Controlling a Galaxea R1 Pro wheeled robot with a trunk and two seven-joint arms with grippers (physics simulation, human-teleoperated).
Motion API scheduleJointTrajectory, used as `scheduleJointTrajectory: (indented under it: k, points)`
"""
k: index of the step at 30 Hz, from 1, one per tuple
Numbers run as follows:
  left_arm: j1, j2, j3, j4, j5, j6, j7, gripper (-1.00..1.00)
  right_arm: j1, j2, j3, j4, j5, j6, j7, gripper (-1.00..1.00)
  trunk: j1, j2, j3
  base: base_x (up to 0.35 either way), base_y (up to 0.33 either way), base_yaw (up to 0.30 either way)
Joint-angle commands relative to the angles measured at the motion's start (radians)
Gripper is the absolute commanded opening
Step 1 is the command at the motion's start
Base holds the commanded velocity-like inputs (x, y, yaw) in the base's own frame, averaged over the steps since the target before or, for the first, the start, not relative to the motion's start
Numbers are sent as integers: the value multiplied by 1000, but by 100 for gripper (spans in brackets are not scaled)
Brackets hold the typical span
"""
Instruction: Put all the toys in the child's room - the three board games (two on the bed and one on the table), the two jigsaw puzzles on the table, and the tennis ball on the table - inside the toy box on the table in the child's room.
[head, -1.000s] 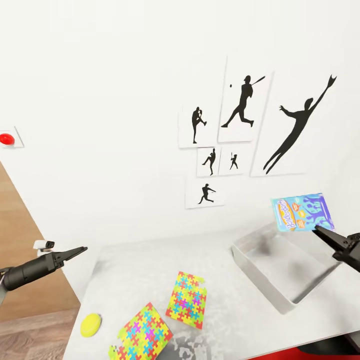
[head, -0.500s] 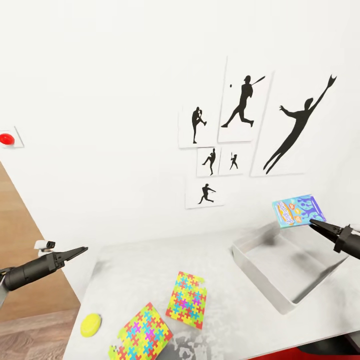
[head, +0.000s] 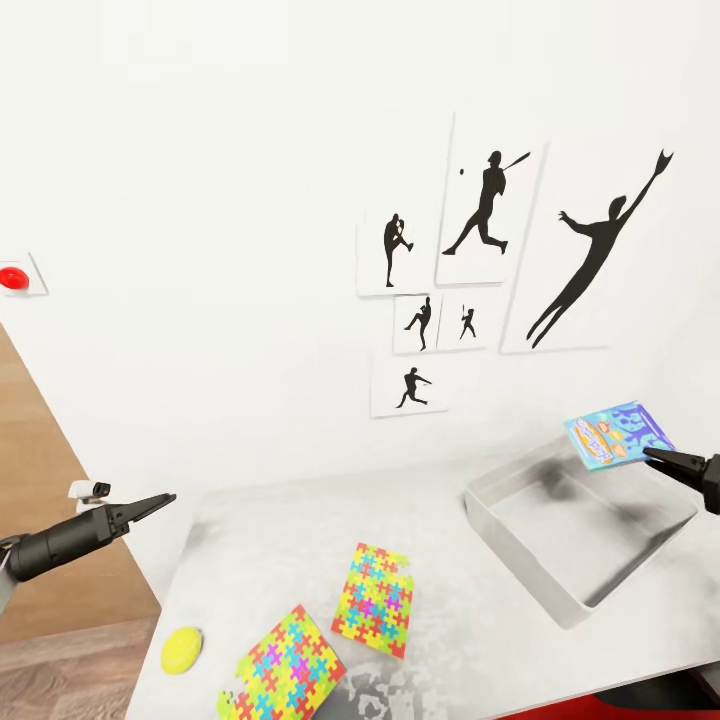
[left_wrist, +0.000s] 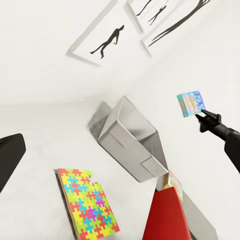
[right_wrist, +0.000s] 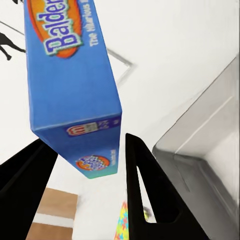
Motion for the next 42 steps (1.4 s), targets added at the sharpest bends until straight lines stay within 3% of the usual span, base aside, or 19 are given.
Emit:
scheduleJointTrajectory:
  k: [1, 5, 9, 10, 14, 24, 42]
  points:
    - [-1, 0, 0, 0, 0, 11, -4, 100, -9, -7, 9, 12, 3, 4, 6, -100, 1, -2, -2, 0, 0, 0]
    - [-1, 0, 0, 0, 0, 11, -5, 100, -53, -48, 93, 85, 4, 4, 5, -100, 1, -2, -2, 0, 0, 0]
    - [0, 0, 0, 0, 0, 11, -5, 100, -94, -63, 176, 126, 4, 4, 5, -100, 1, -2, -2, 0, -2, 0]
    - [-1, 0, 0, 0, 0, 11, -5, 100, -107, -67, 212, 134, 3, 4, 6, -100, 1, -2, -2, 0, -85, 0]
    - [0, 0, 0, 0, 0, 11, -5, 100, -119, -68, 252, 135, 1, 4, 9, -100, 1, -2, -2, 0, -201, 0]
    - [0, 0, 0, 0, 0, 11, -5, 100, -119, -55, 267, 119, 1, 4, 14, -100, 1, -2, -2, 0, -58, 0]
    - [-1, 0, 0, 0, 0, 11, -5, 100, -119, -54, 267, 119, -1, 4, 15, -100, 1, -2, -2, -11, -10, 0]
